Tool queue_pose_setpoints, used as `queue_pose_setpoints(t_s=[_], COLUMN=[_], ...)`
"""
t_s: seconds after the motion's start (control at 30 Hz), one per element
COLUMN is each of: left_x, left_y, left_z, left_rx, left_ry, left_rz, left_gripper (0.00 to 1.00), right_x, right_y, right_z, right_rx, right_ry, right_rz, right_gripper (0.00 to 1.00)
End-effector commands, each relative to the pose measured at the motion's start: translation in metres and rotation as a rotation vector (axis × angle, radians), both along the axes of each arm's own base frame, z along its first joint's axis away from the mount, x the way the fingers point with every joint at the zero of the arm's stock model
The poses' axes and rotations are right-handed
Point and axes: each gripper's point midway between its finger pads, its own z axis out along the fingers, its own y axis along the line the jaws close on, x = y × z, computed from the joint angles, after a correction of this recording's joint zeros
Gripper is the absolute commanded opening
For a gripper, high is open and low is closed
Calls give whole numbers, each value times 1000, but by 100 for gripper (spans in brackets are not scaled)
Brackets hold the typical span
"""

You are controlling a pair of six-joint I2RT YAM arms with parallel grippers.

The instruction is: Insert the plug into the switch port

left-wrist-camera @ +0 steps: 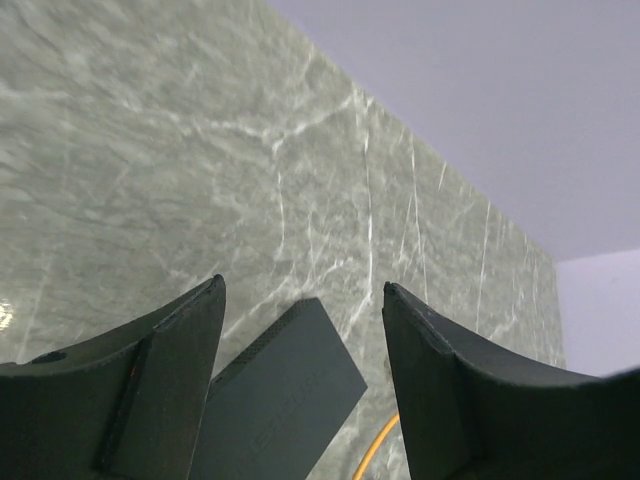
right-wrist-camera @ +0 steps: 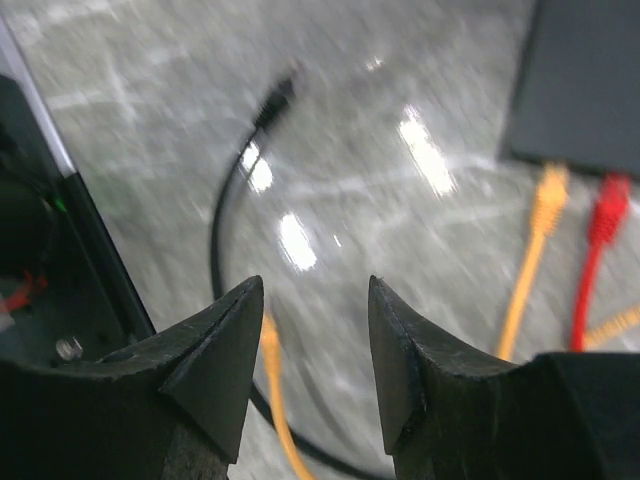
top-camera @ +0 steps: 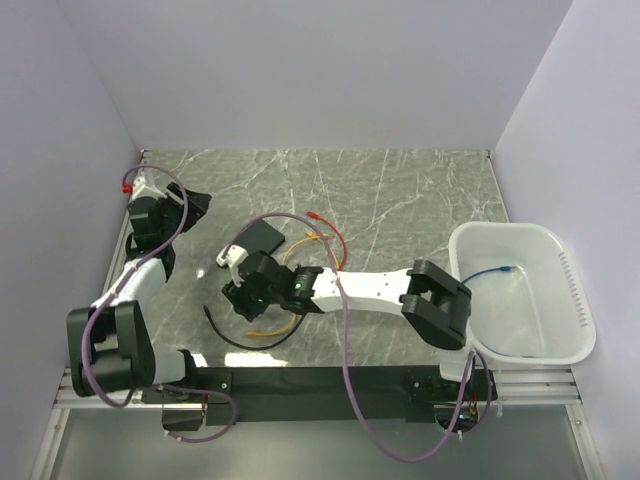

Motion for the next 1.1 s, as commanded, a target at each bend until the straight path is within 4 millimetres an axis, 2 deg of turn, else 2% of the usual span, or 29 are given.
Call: queue_pose_setpoints(t_s=[0.0,0.03,0.2,0.37,0.4,0.63,0.93,1.07], left_x=[-7,-10,-21,-27,-28,-31,-31,-30], left_y=[20,27,45,54,55,56,57,57], left_z=[30,36,33,37,38,44,41,39], left_rx=[56,66,51,29,27,17,11,5], left_ry=[-94,-107,-107,-119,-122,-134,-132,-129], left_rz=[100,139,208,225,229,222,223,221], left_gripper=[70,71,71,71,71,71,71,71], right_x=[-4,-4,-6,-13,-14,-1,12,11], right_y=[34,37,59,77,79,87,96,102], right_z=[10,9,-3,-13,-22,-45,-59,-61], right_rx=[61,63,41,21,5,-57,-104,-111], right_ry=[35,45,78,82,87,72,24,22], right_rz=[22,22,29,36,33,-42,-110,-105], right_gripper=[53,53,53,53,53,52,52,52])
